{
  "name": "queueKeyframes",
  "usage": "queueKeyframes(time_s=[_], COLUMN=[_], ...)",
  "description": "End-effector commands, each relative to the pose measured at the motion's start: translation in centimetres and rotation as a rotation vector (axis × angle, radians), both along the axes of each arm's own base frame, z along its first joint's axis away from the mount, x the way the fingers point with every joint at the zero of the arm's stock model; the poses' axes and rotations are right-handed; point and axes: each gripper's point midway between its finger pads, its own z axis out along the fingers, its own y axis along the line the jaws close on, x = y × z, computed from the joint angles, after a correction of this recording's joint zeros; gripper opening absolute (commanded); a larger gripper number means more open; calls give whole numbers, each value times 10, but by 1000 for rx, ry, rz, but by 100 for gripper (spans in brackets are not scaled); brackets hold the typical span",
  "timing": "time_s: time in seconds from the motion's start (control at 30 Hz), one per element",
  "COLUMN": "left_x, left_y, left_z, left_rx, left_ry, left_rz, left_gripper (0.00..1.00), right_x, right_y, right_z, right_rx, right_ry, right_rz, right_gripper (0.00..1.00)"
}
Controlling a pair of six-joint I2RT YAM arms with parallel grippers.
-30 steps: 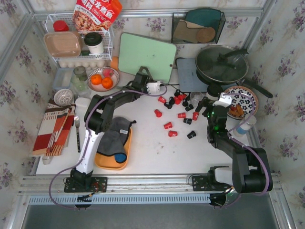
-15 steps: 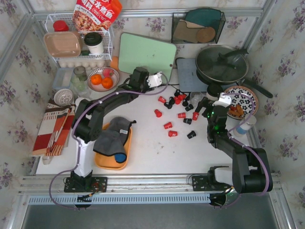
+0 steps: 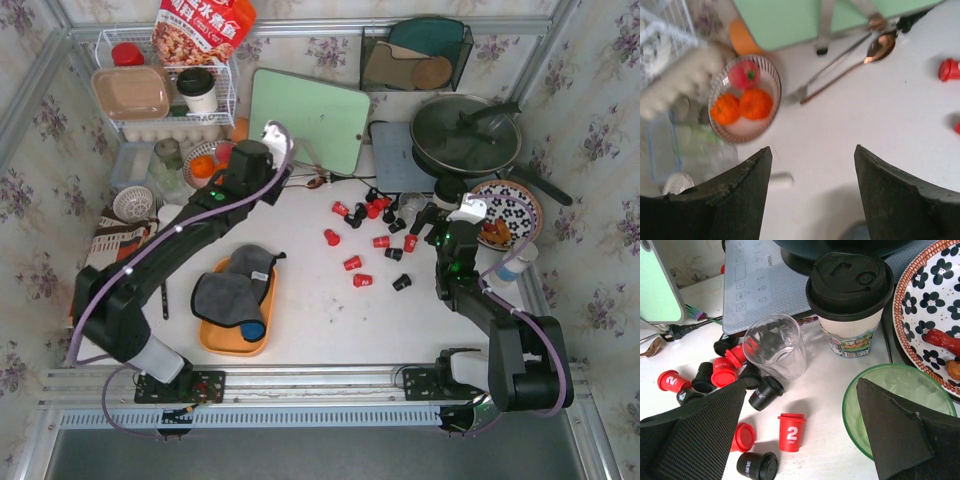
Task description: Mix the coffee capsules in the storage basket
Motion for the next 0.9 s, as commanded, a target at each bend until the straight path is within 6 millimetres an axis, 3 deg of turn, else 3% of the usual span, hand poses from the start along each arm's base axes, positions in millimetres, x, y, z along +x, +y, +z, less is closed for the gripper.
queueKeyframes(time_s=[0.0, 0.23, 0.4, 0.87], left_x=[-48, -120, -159, -198], left_y=[35, 80, 90, 86], left_z=[-26, -53, -81, -131], left_rx=[-109, -145, -181, -245], left_ry=[181, 353, 470, 625], left_rz=[219, 398, 446, 457], left_gripper=[69, 69, 69, 68], right_x=[3, 2, 3, 4], right_y=[2, 3, 4, 6], right_z=[4, 5, 4, 0], right_rx=[-3, 5, 8, 10], right_ry=[-18, -20, -18, -5], right_rz=[13, 17, 23, 29], right_gripper=[100, 100, 100, 100])
